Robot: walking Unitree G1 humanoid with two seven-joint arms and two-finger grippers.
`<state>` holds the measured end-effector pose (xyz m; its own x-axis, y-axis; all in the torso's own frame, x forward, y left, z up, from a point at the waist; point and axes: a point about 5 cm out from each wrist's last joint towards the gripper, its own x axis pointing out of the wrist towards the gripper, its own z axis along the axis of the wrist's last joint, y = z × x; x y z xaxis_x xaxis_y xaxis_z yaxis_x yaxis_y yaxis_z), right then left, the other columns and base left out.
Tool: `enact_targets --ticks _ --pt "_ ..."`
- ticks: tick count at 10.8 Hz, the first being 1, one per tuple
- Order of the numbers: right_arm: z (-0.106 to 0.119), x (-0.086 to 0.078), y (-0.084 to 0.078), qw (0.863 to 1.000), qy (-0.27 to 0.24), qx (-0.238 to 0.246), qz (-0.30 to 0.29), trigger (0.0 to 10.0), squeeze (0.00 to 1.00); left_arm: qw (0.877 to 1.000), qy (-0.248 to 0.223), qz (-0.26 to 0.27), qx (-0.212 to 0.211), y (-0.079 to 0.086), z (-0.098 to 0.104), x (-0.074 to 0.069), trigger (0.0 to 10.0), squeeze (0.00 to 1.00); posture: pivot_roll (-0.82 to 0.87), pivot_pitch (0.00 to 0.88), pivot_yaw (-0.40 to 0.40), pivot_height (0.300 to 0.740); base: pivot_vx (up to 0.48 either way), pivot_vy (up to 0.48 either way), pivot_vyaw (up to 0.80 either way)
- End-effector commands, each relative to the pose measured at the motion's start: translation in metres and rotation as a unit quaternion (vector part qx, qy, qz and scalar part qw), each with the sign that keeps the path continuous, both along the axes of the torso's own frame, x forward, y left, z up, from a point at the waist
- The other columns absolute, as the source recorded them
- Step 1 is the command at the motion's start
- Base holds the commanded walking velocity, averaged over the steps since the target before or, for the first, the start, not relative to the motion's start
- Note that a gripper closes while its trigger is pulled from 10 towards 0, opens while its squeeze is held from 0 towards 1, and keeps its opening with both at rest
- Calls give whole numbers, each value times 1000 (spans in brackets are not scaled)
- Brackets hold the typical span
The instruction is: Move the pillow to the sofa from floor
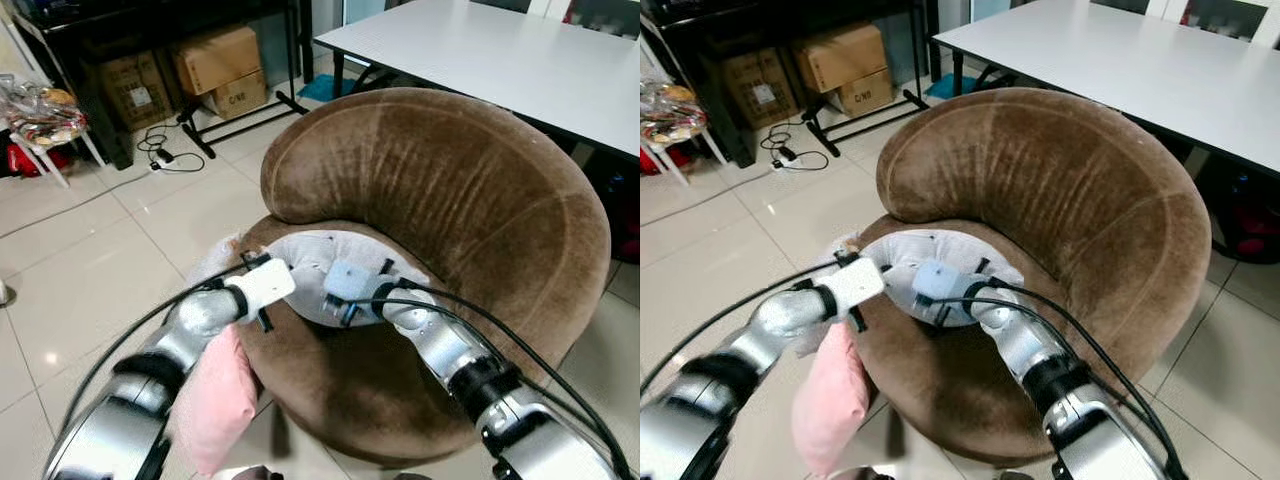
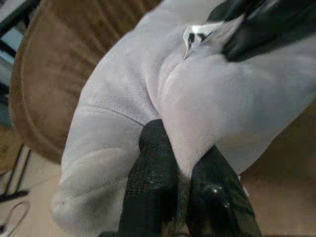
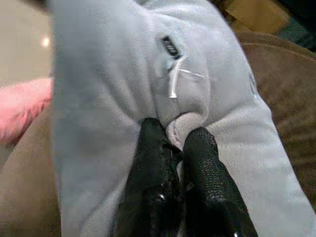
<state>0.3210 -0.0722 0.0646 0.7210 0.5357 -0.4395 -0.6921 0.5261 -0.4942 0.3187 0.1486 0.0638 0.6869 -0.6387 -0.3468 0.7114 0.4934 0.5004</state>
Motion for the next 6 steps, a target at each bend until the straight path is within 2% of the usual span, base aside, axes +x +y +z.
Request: enact_targets --ticks 1,3,4,5,6 --pt "-3 0 -6 999 16 22 -32 0 0 999 -28 -12 -25 3 16 3 10000 1000 -96 0 37 740 0 0 0" --pt "2 1 -2 996 24 72 -52 0 0 997 -55 -31 -51 10 33 -5 10000 1000 -97 0 41 740 0 0 0" --pt "18 2 11 985 44 157 -50 0 0 996 -54 -34 -54 23 44 -15 10000 1000 -94 0 31 740 0 0 0" --pt "26 3 17 977 57 200 -50 0 0 997 -49 -29 -48 31 46 -19 10000 1000 -88 0 26 740 0 0 0" --pt "49 13 31 944 91 309 -63 0 0 999 -25 -14 -34 48 46 -33 10000 1000 -60 0 0 740 0 0 0"
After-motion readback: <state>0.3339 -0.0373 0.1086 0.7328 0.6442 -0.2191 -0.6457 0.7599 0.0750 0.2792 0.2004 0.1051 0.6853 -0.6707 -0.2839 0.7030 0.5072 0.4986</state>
